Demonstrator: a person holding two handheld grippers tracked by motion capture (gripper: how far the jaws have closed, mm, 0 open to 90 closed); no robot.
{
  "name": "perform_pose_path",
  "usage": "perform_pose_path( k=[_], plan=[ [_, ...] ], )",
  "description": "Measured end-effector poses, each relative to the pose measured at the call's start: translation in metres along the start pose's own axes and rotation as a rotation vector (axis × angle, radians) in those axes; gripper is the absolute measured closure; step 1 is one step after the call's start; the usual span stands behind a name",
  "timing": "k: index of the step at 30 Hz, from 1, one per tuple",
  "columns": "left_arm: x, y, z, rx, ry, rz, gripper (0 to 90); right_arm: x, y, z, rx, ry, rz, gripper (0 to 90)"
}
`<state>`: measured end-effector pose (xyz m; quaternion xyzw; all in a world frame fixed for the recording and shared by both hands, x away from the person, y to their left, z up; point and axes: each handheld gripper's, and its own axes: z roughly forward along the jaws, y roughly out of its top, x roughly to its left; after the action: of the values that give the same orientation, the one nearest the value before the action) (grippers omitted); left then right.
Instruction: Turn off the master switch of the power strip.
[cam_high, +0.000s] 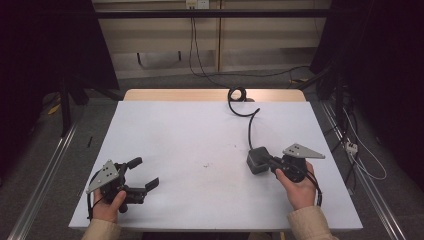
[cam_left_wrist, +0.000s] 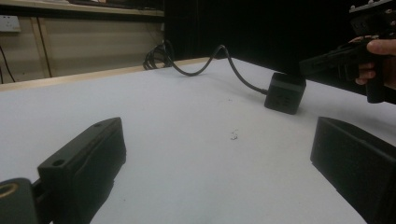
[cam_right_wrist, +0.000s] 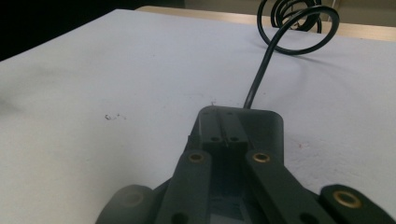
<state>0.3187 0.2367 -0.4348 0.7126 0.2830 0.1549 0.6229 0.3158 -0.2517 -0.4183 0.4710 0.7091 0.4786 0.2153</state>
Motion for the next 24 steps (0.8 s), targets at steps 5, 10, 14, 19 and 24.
perform_pose_path(
  k=[5,10,14,19,24],
  plan=[
    [-0.0006,-0.0001,0.001,0.004,-0.002,0.005,2.9,-0.0038,-0.0016,0.0002,0.008,-0.008,0.004,90.0],
    [-0.0005,-0.0002,0.0015,0.003,-0.005,0.004,2.9,-0.0065,-0.0032,0.0014,0.006,-0.012,0.003,90.0],
    [-0.0006,0.0001,0.0018,0.001,-0.007,0.005,2.9,-0.0065,-0.0032,0.0035,0.011,-0.013,-0.001,90.0],
    [-0.0002,0.0001,0.0019,0.001,-0.007,0.006,2.9,-0.0058,-0.0027,0.0051,0.008,-0.019,-0.008,90.0],
    [-0.0002,0.0005,0.0015,-0.001,-0.006,0.004,2.9,-0.0055,-0.0014,0.0052,0.012,-0.02,-0.016,90.0]
  ],
)
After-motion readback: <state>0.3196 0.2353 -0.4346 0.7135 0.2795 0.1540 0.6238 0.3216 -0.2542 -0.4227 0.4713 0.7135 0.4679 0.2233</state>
